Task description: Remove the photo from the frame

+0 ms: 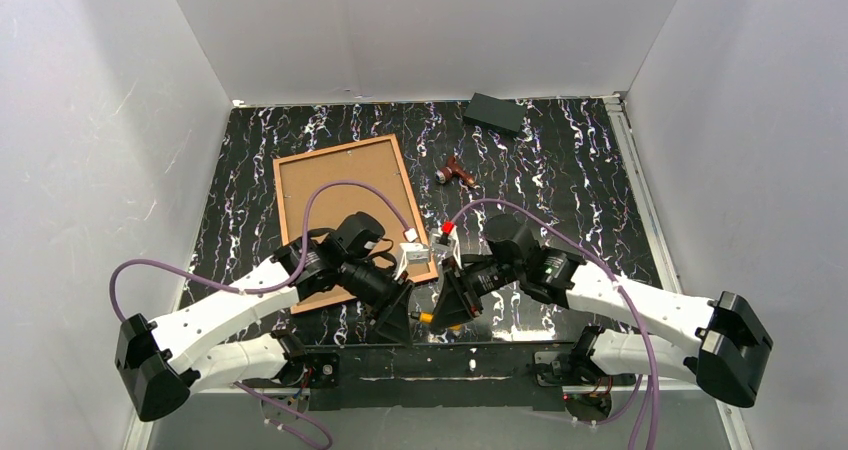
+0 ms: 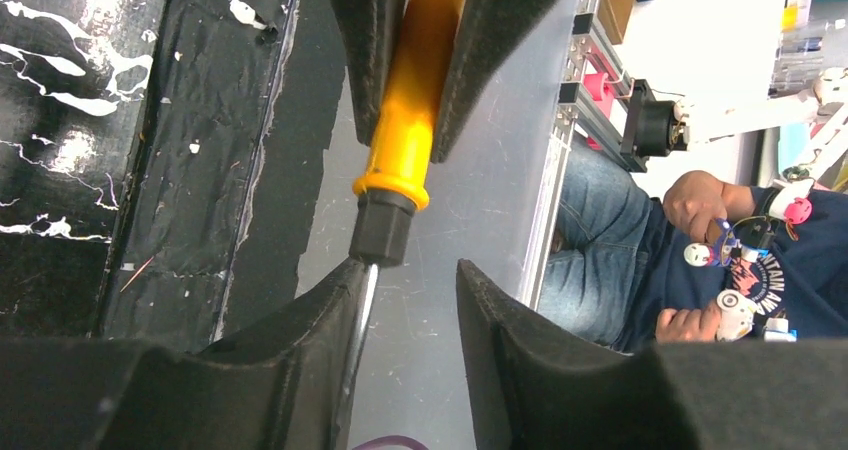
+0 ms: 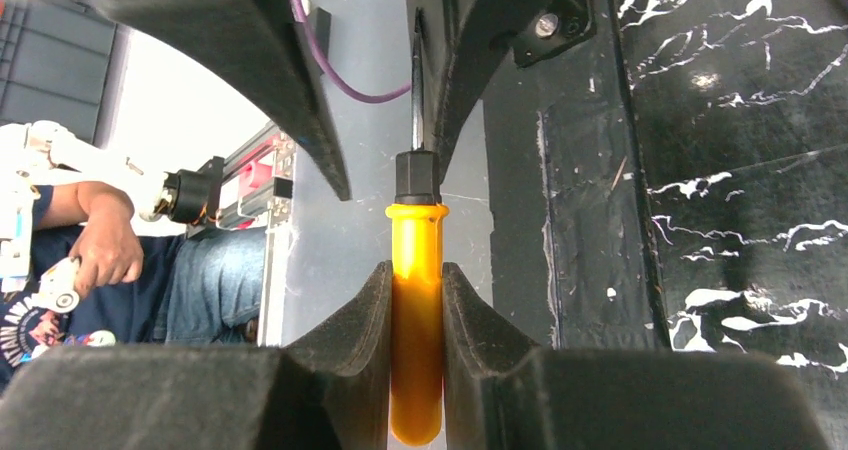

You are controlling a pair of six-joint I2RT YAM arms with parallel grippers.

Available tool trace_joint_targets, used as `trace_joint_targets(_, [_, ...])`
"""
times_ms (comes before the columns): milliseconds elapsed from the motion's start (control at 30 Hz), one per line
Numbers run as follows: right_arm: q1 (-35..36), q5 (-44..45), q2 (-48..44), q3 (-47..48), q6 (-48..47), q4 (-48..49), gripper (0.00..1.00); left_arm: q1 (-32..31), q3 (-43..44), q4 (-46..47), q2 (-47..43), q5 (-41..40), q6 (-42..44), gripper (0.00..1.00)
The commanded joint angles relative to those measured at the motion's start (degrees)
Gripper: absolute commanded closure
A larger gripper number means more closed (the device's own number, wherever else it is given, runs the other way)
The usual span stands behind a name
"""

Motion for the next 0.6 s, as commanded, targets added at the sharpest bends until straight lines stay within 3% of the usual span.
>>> trace_joint_targets(0, [-0.05, -1.34, 1.03, 3.88, -1.30, 1.15, 0.99, -0.22, 2.30, -1.66, 1.30, 4.15, 0.22, 0.67])
trace_joint_targets(167, [-0.12, 2.07, 0.42, 4.56, -2.41, 0.07, 0.99, -0.20, 3.47, -3.14, 1.79, 2.34, 1.45, 1.00])
trace_joint_targets(300, [-0.66, 6.80, -0.06, 3.85, -1.34, 0.92, 0.96, -0.09, 1.42, -1.88, -0.54, -6.87, 0.16, 1.00])
trace_joint_targets(367, [-1.11, 9.17, 0.19, 3.67, -0.33, 1.20, 0.81, 0.55, 0.39, -0.17, -2.21, -10.72, -1.44, 1.00])
trace_joint_targets(500, [-2.65, 14.77, -1.43, 1.23, 3.94, 4.98, 0.34, 2.16, -0.76, 2.84, -4.79, -15.76, -4.33, 1.00])
trace_joint_targets(567, [-3.53, 19.04, -3.99, -1.77, 8.56, 9.69, 0.21, 3.03, -1.49, 5.07, -5.76, -16.46, -6.34, 1.00])
